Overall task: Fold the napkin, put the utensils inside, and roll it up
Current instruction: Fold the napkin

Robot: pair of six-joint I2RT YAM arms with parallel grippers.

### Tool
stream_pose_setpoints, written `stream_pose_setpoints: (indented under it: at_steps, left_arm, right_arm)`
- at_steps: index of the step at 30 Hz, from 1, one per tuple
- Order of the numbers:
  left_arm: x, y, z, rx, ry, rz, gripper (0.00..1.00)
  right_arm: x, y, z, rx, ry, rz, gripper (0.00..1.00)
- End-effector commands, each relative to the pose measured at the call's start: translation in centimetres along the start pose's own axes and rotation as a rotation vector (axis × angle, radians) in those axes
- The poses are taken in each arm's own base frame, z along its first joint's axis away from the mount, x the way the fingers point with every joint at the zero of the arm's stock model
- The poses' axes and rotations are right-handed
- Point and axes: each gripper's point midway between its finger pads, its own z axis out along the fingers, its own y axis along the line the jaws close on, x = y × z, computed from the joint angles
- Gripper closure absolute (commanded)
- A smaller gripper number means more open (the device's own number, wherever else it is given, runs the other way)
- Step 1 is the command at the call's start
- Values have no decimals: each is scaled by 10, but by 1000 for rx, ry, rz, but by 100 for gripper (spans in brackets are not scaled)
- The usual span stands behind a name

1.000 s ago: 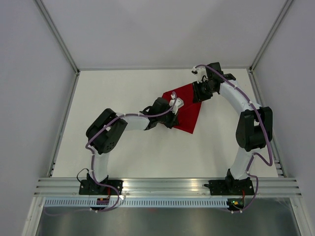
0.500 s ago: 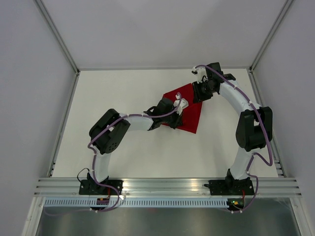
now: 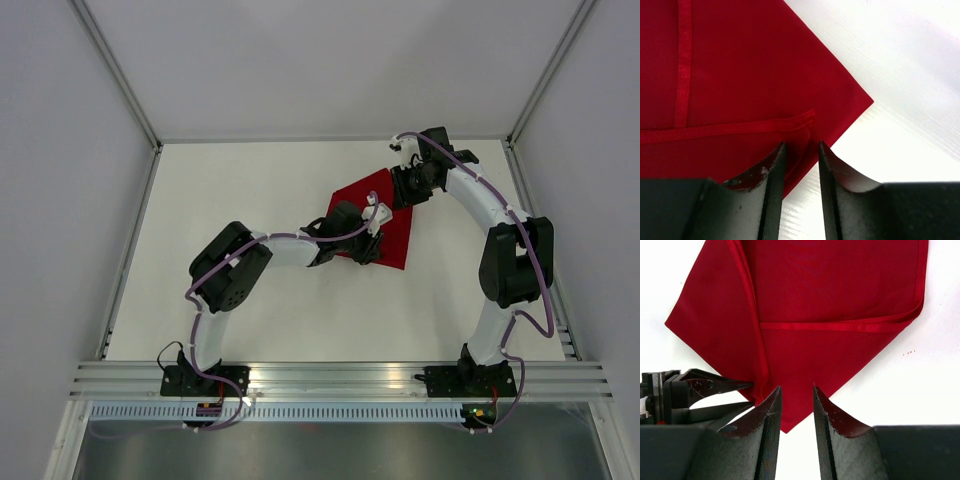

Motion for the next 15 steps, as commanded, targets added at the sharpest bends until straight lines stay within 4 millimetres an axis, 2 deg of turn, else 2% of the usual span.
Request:
stream_pose_setpoints:
  at_steps: [1,10,15]
  left_arm:
    - [-8,-5,9,20,-14,45,62]
    - [-22,-14,7,47,-57,62,53]
    - [-27,-21,9,65,-70,72,51]
  right_arm:
    - [1,-3,4,19,5,0,63]
    - [2,-4,6,23,12,-1,63]
    - [2,-5,7,26,13,1,63]
